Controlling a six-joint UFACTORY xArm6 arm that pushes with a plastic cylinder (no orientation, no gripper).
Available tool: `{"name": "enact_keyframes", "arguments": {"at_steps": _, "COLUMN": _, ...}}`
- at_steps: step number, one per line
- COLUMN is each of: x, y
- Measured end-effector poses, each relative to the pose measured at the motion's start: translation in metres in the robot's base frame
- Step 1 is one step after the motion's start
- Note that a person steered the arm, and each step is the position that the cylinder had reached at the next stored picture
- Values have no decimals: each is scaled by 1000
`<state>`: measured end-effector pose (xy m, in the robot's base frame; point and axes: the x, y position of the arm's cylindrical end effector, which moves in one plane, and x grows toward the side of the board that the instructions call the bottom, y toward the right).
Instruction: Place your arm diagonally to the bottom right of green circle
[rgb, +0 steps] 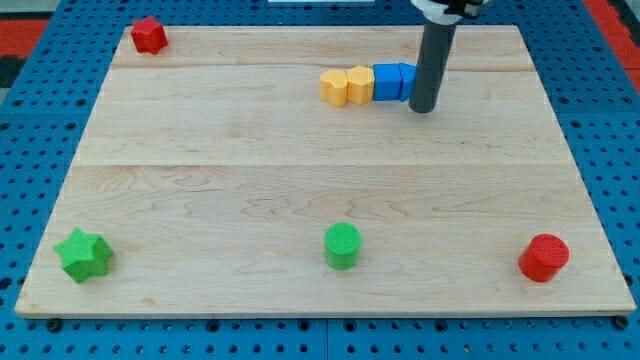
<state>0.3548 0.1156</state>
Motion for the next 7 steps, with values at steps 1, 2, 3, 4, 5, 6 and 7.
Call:
{"name": "enact_keyframes", "arguments": {"at_steps": 1, "x": 0, "y": -23}}
{"name": "enact_keyframes", "arguments": {"at_steps": 2, "x": 4, "y": -46}}
{"name": "enact_keyframes", "arguments": {"at_steps": 3, "x": 2, "y": -54}}
{"name": "enact_keyframes", "arguments": {"at_steps": 4, "x": -7, "y": -54}}
{"name": "enact_keyframes", "arguments": {"at_steps": 5, "x": -11, "y": -54}}
{"name": "enact_keyframes", "arguments": {"at_steps": 6, "x": -9, "y": -56}}
{"name": "enact_keyframes", "arguments": {"at_steps": 7, "x": 6, "y": -78}}
